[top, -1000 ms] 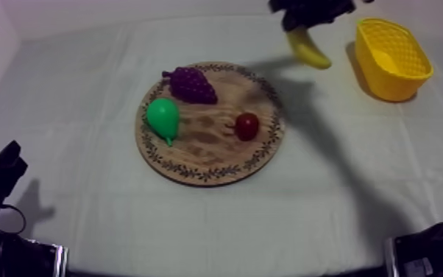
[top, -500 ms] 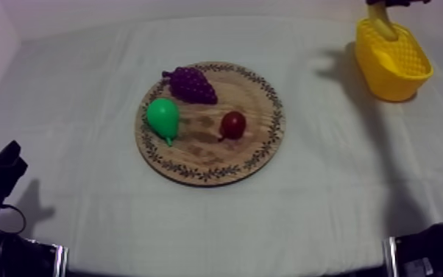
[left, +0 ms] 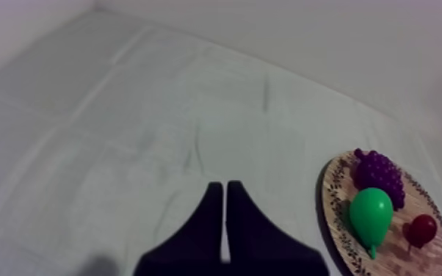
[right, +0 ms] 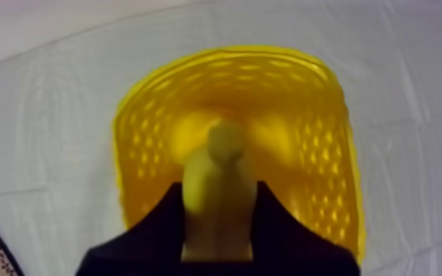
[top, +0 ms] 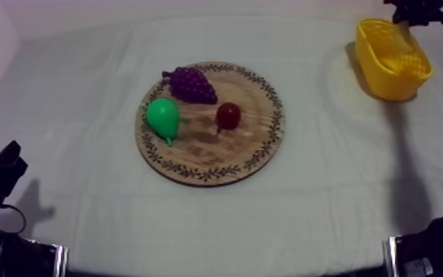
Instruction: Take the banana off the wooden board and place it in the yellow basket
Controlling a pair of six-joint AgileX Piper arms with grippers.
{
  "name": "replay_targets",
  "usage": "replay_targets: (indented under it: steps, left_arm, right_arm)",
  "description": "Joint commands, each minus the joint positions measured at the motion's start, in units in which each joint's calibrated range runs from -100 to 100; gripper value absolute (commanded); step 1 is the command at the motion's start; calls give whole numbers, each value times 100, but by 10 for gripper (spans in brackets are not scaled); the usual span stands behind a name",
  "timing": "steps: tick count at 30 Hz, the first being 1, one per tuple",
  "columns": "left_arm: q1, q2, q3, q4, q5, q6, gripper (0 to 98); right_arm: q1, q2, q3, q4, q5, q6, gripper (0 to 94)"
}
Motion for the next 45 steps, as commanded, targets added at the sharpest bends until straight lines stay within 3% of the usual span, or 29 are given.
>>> replay_targets:
  steps: [1,22,27,37,40,45]
  left_arm:
    - [-3,-3,3,-1,2,-1,1]
    - [-3,-3,3,-1,2,-1,1]
    - [-3,-3,3,-1,2,-1,1]
    - [-3,-3,3,-1,2,-1,1]
    - [-3,-3,3,-1,2,-1,1]
    - [-3,-3,3,-1,2,-1,1]
  right_arm:
    - [72,132,-10,16,-69,19,129]
    - [176,745,384,115,-856,-2,186]
    - [153,870,374,199,-1016,-136,233]
    - [128,965,257,520,-1288,-659,438]
    - [106,903,292,547,-1346,-712,383]
    - [90,557,726,600,-1673,-868,103]
